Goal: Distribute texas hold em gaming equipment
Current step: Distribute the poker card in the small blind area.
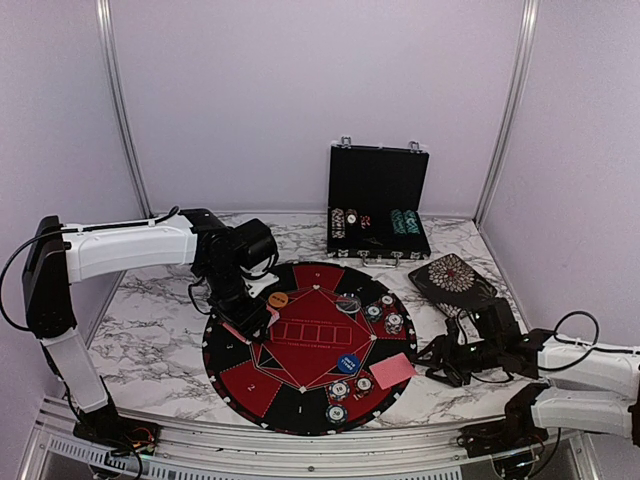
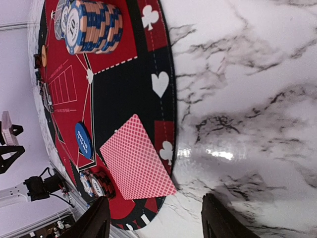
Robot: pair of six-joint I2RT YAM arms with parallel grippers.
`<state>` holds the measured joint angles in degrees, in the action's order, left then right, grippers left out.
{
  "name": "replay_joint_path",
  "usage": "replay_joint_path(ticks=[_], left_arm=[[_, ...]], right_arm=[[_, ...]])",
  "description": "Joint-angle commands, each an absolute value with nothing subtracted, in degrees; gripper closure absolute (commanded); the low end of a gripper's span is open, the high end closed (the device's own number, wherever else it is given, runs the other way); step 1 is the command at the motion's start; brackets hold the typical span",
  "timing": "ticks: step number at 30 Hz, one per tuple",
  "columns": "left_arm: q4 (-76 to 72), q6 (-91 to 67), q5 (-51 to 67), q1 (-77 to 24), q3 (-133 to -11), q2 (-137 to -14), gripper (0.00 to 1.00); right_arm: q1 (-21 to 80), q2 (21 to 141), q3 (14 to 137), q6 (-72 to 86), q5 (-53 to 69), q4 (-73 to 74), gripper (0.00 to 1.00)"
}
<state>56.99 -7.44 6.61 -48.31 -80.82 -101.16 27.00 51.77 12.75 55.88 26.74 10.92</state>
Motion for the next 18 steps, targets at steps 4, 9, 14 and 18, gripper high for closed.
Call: replay_joint_path(ticks=[4,9,14,18], left_arm=[[56.4,-7.1,7.4,-48.0,-81.5,-100.3,0.47],[56.4,-7.1,7.5,-48.0,-81.7,-100.2,0.47],[56.3,-7.1,7.7,-48.0,-81.7,-100.1,0.47],[56.2,-7.0,7.8,-48.0,-81.9,-100.1,0.47]], right_arm=[[27.9,50.0,21.5,50.6,19.3,22.9,0.34],[28.0,51.8,27.2,49.1,21.3,20.6,0.31],[28.2,60.0,33.6,47.2,26.2,13.2,0.31],[28.8,66.8,36.9,48.0,31.0,4.9,0.31]])
